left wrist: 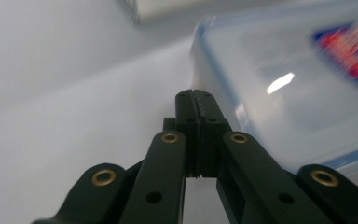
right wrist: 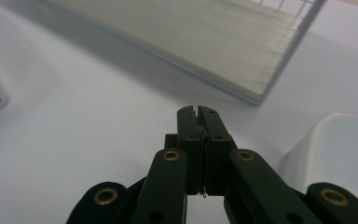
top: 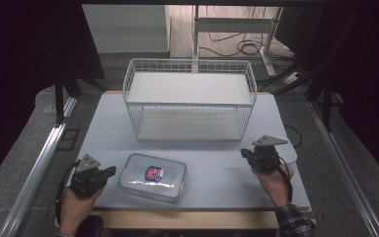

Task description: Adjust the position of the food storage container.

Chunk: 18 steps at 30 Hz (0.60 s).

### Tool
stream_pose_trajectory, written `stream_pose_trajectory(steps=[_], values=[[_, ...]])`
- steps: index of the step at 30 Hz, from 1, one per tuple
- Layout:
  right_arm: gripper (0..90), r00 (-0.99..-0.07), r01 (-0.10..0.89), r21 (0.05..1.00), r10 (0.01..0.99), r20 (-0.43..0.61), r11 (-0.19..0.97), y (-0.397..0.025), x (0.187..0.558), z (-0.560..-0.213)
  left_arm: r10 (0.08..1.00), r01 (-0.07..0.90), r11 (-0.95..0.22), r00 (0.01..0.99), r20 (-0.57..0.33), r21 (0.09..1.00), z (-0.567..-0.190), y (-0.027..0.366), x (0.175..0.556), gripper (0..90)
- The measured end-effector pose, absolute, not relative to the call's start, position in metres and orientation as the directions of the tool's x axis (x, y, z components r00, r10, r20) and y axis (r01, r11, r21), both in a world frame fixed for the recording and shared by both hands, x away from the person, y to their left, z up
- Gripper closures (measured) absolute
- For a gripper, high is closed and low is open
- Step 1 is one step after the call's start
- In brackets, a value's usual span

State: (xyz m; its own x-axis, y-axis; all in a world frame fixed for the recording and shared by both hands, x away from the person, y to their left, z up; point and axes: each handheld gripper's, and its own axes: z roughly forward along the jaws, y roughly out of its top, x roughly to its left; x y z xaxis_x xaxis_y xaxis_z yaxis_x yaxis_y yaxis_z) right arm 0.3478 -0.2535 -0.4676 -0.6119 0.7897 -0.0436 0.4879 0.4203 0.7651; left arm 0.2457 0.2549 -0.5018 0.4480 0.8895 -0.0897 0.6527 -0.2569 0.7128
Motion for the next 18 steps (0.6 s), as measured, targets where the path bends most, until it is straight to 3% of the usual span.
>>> stream_pose_trajectory(steps=[8, 18], values=[[88.8, -0.670, 0.488, 0.753, 0.742, -0.001, 0.442, -0.239, 0.330, -0.473, 0.871, 0.705, -0.317, 0.481, -0.099, 0.634, -0.514, 0.237, 0.252, 90.0], [88.8, -0.726, 0.483, 0.730, 0.687, 0.025, 0.483, -0.224, 0.312, -0.477, 0.844, 0.691, -0.323, 0.519, -0.133, 0.647, -0.514, 0.214, 0.254, 90.0]])
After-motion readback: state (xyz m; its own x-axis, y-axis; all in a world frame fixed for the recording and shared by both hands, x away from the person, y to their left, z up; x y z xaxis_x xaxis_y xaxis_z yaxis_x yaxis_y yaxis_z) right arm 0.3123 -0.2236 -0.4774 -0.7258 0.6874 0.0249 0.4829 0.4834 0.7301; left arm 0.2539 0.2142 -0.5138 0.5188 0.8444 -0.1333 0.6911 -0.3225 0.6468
